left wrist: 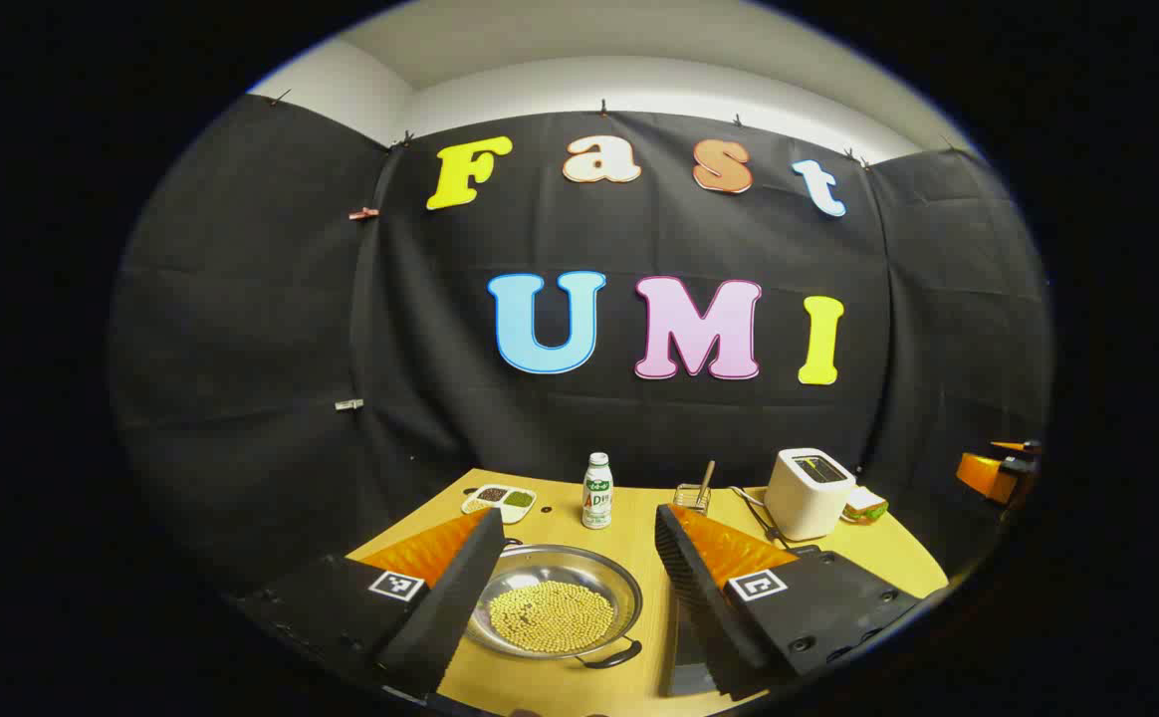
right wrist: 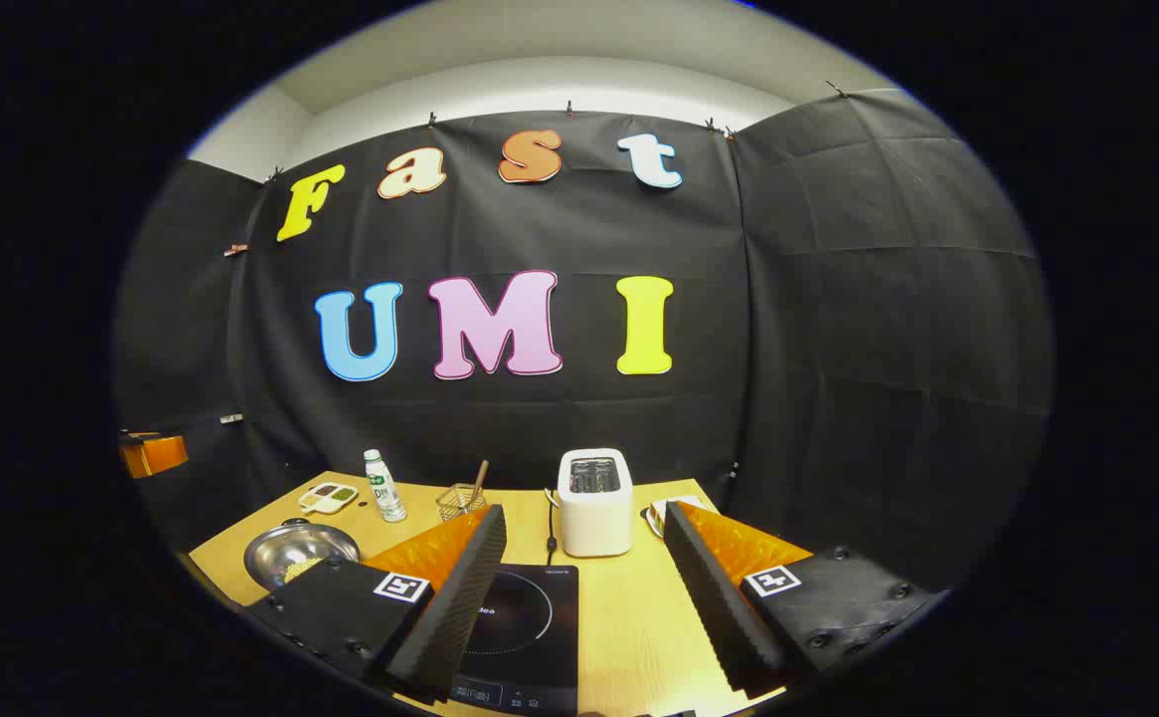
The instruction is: First push the handle of the pot to place it horizontally, then grasp the pot with both hands and set it on the induction cooktop.
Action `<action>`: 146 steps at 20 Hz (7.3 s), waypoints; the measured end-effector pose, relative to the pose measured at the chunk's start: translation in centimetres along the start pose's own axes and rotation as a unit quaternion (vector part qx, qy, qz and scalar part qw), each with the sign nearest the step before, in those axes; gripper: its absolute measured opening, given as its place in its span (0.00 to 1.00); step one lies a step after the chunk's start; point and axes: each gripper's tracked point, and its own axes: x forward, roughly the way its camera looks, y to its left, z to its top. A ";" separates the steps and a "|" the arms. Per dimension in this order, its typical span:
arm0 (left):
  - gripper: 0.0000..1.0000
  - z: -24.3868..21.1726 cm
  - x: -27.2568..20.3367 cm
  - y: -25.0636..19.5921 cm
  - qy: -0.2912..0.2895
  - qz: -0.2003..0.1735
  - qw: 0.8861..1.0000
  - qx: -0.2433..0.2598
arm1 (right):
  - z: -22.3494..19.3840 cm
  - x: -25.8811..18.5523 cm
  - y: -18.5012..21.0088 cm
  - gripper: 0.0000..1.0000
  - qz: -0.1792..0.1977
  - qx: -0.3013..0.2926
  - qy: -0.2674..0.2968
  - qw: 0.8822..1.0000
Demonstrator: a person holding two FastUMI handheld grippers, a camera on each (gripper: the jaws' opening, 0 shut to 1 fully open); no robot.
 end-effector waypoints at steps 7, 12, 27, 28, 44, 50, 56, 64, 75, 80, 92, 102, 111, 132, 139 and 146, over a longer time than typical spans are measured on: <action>0.95 -2.3 -0.4 0.3 0.004 -0.045 0.999 0.025 | -1.0 -1.6 3.5 0.99 -0.027 0.001 0.010 1.000; 0.95 -3.6 -0.2 -1.1 0.004 -0.101 0.995 0.017 | -1.7 -3.2 4.7 0.99 -0.039 -0.018 0.008 0.999; 0.95 -6.6 1.4 2.3 0.034 -0.119 0.992 0.004 | -2.3 -3.7 6.9 0.99 -0.061 -0.017 0.017 0.998; 0.95 -7.0 1.5 2.5 0.037 -0.120 0.992 0.005 | -2.4 -3.9 7.1 0.99 -0.061 -0.019 0.018 0.998; 0.42 -18.0 0.4 7.9 0.196 -0.167 0.966 0.021 | -3.9 -3.8 12.7 0.98 -0.026 -0.045 0.051 0.997; 0.05 -22.9 -0.1 7.8 0.287 -0.184 0.940 0.020 | -4.8 -2.6 12.7 0.98 -0.027 -0.037 0.053 0.998; 0.05 -27.6 -0.4 6.3 0.361 -0.210 0.907 0.051 | -5.5 -0.9 10.6 0.98 -0.035 -0.022 0.065 0.997; 0.05 -30.6 1.2 2.8 0.404 -0.227 0.879 0.112 | -6.0 0.4 7.9 0.98 -0.038 -0.005 0.076 0.996; 0.05 -31.9 4.2 -1.7 0.424 -0.238 0.861 0.154 | -6.9 0.9 4.6 0.98 -0.040 0.005 0.091 0.995; 0.05 -31.8 5.1 -3.6 0.426 -0.238 0.860 0.148 | -7.1 1.2 2.2 0.98 -0.062 0.022 0.094 0.993; 0.05 -31.4 9.4 -9.0 0.424 -0.236 0.867 0.111 | -6.8 1.7 -0.9 0.98 -0.085 0.026 0.095 0.992; 0.05 -30.7 13.5 -11.0 0.417 -0.242 0.867 0.121 | -6.5 2.0 -2.4 0.98 -0.098 0.018 0.090 0.991; 0.05 -30.2 16.4 -12.0 0.412 -0.240 0.871 0.113 | -6.3 1.3 -4.1 0.98 -0.116 0.010 0.090 0.989; 0.07 -23.3 11.1 -5.9 0.292 -0.205 0.934 -0.007 | -7.6 1.0 1.8 0.99 -0.040 -0.026 0.115 0.992; 0.48 -21.6 8.9 3.6 0.257 -0.127 0.956 -0.059 | -9.6 3.5 10.0 0.98 0.041 -0.022 0.147 0.988; 0.96 -20.3 10.6 11.7 0.233 -0.085 0.967 -0.057 | -12.6 6.7 20.4 0.99 0.109 0.007 0.216 0.970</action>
